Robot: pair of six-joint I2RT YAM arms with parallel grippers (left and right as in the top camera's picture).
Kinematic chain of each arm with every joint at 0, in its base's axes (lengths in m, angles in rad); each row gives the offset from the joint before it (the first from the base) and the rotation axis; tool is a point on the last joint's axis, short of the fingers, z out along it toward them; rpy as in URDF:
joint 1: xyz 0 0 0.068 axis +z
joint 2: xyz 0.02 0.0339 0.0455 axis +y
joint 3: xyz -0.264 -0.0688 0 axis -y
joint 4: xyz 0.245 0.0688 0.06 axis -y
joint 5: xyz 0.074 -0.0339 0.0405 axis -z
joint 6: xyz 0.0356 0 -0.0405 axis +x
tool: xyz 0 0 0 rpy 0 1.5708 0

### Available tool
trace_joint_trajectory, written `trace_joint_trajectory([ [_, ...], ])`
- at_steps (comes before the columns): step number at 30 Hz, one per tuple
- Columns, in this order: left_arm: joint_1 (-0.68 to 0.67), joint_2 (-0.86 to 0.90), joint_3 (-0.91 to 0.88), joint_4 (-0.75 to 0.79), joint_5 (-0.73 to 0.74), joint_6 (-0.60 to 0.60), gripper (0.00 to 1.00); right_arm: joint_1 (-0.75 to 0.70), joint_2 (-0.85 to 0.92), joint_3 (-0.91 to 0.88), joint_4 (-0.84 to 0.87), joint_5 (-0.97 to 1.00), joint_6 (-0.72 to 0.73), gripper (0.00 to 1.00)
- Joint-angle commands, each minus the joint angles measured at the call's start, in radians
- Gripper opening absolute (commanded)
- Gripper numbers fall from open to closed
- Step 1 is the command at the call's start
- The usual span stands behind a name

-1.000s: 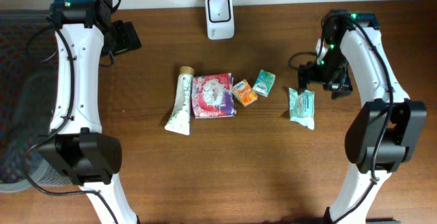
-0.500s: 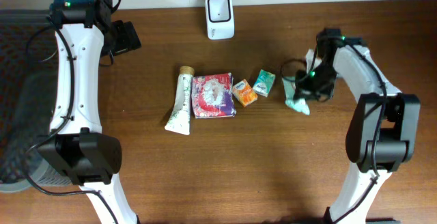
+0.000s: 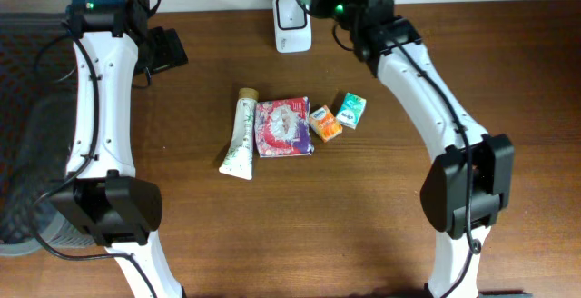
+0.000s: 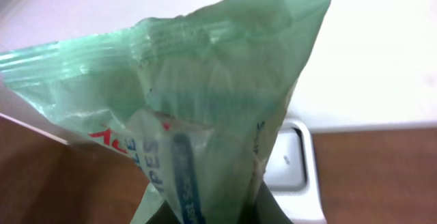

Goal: Scan the item barcode

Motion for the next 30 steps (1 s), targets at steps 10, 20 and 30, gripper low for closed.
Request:
trace_joint_trajectory([
  [10,0.002,-0.025,0.005,0.001,0.003,-0.010,0.99,0.036,0.351,0.167,0.195,0.182,-0.100,0.10],
  [20,-0.003,-0.025,0.005,0.001,0.004,-0.010,0.99,0.033,0.289,0.168,0.183,0.193,-0.132,0.04],
  [30,-0.001,-0.025,0.005,0.001,0.003,-0.010,0.99,-0.489,0.032,0.140,-0.877,0.421,-0.126,0.04],
])
